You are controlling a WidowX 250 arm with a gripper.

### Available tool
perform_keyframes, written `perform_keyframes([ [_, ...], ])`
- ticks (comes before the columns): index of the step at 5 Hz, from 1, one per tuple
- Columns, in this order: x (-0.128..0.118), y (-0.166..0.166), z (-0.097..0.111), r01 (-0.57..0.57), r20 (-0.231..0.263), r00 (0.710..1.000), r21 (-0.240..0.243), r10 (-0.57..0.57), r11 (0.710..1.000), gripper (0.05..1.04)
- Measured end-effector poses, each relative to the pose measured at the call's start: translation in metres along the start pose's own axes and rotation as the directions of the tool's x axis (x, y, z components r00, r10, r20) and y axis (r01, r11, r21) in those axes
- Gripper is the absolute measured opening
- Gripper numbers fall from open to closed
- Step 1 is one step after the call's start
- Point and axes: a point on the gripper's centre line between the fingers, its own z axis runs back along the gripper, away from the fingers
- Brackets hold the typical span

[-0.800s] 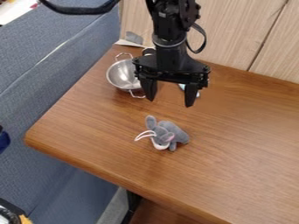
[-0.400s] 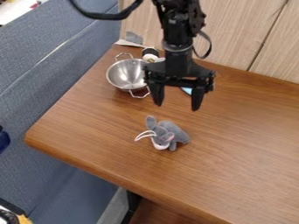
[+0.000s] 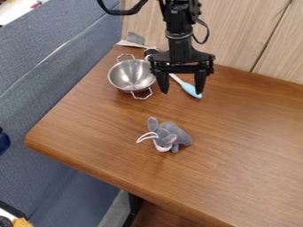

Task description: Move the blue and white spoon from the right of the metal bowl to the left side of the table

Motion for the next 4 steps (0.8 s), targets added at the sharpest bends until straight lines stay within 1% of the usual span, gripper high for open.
perform_keyframes([
  [1,0.029,-0.005,-0.013,-0.076,0.033,0.997,0.029,0.075,0.997,0.999],
  [2,0.037,-0.011,-0.023,-0.21,0.07,0.976,0.032,0.207,0.977,0.999],
  [3,0.04,-0.008,-0.041,-0.261,0.07,0.964,0.055,0.257,0.964,0.999],
  [4,0.042,-0.019,-0.051,-0.261,0.053,0.965,0.071,0.258,0.963,0.999],
])
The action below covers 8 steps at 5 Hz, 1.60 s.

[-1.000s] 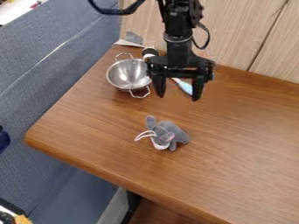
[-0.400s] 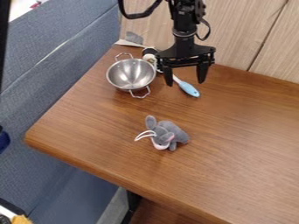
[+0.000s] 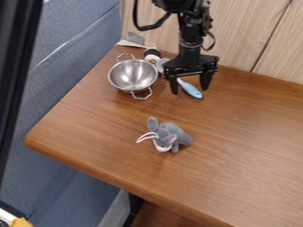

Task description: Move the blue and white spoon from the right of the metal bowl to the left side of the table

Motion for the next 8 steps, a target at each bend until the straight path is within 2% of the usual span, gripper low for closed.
perform_keyframes([
  [1,-0.001,-0.003,-0.003,-0.044,0.017,0.999,0.01,0.044,0.999,0.999],
  [2,0.002,0.003,-0.012,-0.051,0.006,0.999,0.042,0.051,0.998,0.962],
  [3,0.008,0.002,-0.014,-0.053,0.008,0.999,0.073,0.052,0.996,0.685],
  [4,0.007,-0.001,-0.015,-0.058,0.001,0.998,0.078,0.058,0.995,0.394],
  [5,0.003,0.001,-0.017,-0.057,-0.007,0.998,0.076,0.058,0.995,0.332],
  [6,0.0,0.001,-0.017,-0.049,-0.017,0.999,0.072,0.051,0.996,0.332],
  [8,-0.01,-0.003,-0.003,0.071,-0.058,0.996,0.021,-0.07,0.997,0.332],
])
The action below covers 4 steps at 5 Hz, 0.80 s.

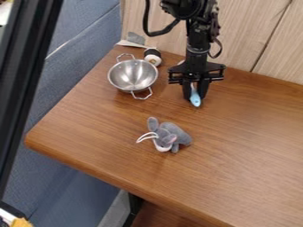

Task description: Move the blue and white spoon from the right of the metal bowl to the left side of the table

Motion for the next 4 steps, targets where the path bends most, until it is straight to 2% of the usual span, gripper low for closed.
perform_keyframes([
  [1,0.001,-0.007,0.03,0.054,0.05,0.997,-0.021,-0.053,0.998,0.332],
  [2,-0.01,0.003,0.056,0.102,0.091,0.991,-0.008,-0.101,0.995,0.332],
  [3,-0.028,0.038,0.081,0.075,0.148,0.986,0.028,-0.078,0.997,0.332],
  [4,-0.044,0.076,0.086,0.071,0.144,0.987,0.027,-0.074,0.997,0.332],
])
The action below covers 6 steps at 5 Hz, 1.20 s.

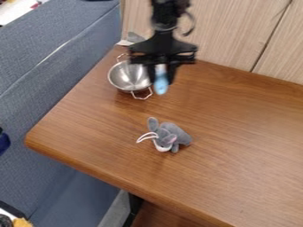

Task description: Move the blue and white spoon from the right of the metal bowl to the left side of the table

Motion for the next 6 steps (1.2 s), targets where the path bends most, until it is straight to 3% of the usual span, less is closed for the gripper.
perform_keyframes([
  [1,-0.014,0.036,-0.008,0.032,-0.008,0.999,-0.013,-0.032,0.999,0.332],
  [2,-0.031,0.072,-0.02,0.011,0.002,1.0,-0.05,-0.01,0.999,0.332],
  [3,-0.042,0.104,-0.032,-0.034,0.009,0.999,-0.051,0.035,0.998,0.332],
  [4,-0.056,0.125,-0.04,-0.062,0.012,0.998,-0.053,0.063,0.997,0.332],
  [5,-0.062,0.129,-0.055,-0.077,-0.019,0.997,-0.049,0.076,0.996,0.332],
  [6,-0.059,0.13,-0.074,-0.073,-0.02,0.997,-0.08,0.072,0.994,0.332],
])
